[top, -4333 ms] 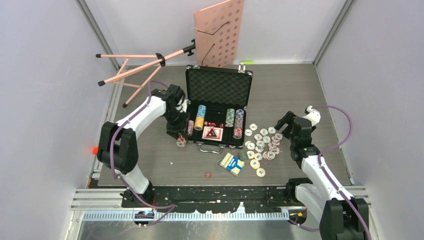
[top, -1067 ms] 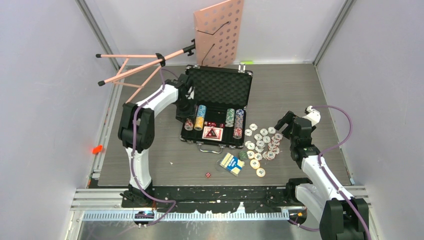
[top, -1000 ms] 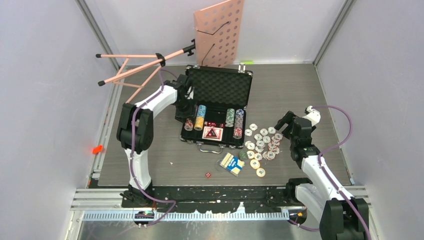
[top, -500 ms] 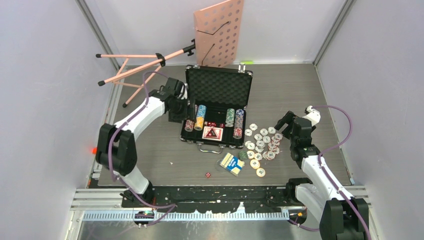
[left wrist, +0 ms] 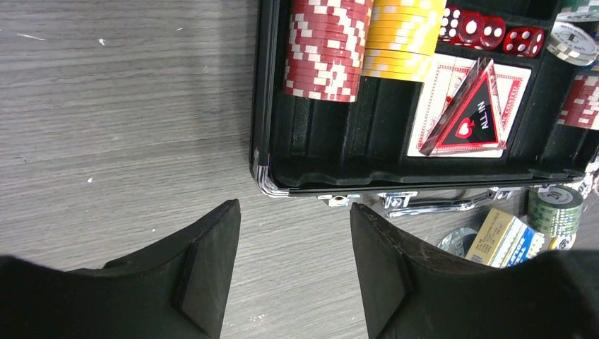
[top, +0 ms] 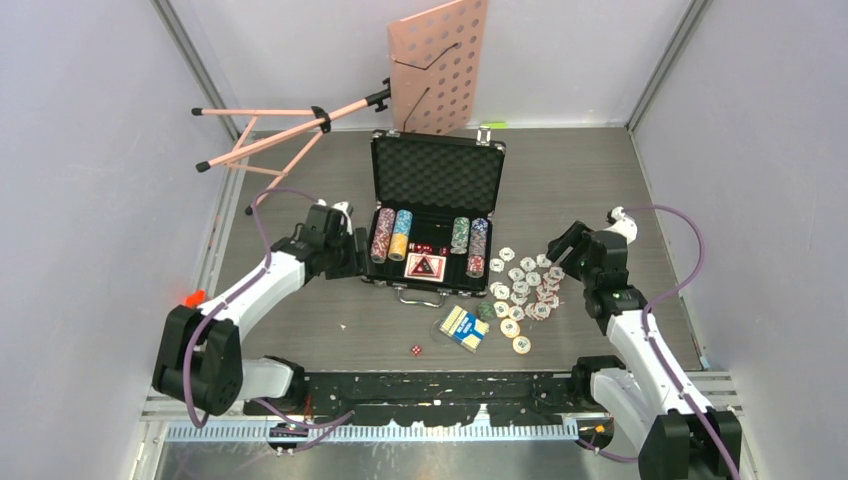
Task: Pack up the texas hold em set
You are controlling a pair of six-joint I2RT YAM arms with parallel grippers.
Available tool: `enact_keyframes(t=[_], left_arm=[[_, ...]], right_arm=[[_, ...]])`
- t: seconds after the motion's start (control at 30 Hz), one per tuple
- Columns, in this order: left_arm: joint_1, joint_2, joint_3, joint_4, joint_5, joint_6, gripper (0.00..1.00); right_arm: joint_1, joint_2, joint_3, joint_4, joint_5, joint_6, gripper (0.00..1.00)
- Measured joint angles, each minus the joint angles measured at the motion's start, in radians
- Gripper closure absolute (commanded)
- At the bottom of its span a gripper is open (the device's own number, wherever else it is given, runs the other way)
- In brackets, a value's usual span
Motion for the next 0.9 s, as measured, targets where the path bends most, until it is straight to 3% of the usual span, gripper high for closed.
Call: enact_keyframes(t=[0.2,0.33,0.5,0.8,0.9], left_arm=[[0.019,-0.011,-0.051,0.101,0.02,-0.042,0.5],[0.042,0.015,-0.051,0.163,0.023,-0.052,0.51],[0.058,0.069,-0.057,0.207,0.023,-0.065,0.52],[0.065,0.142,-0.1,0.264,0.052,-0.072,0.66],[0.065,0.13,-0.113,0.283,0.051,-0.072,0.81]], right_arm=[[0.01,-0.06,0.057,-0.129,-0.155,0.04,0.32],[0.015,-0.089,0.08,-0.237,-0.233,0.059,0.33],[0.046,-0.071,0.163,-0.369,-0.309,0.069,0.41],[0.417,0.056,0.233,-0.463,-0.206,0.071,0.39],[0.508,0.112,0.236,-0.468,-0.136,0.082,0.37]])
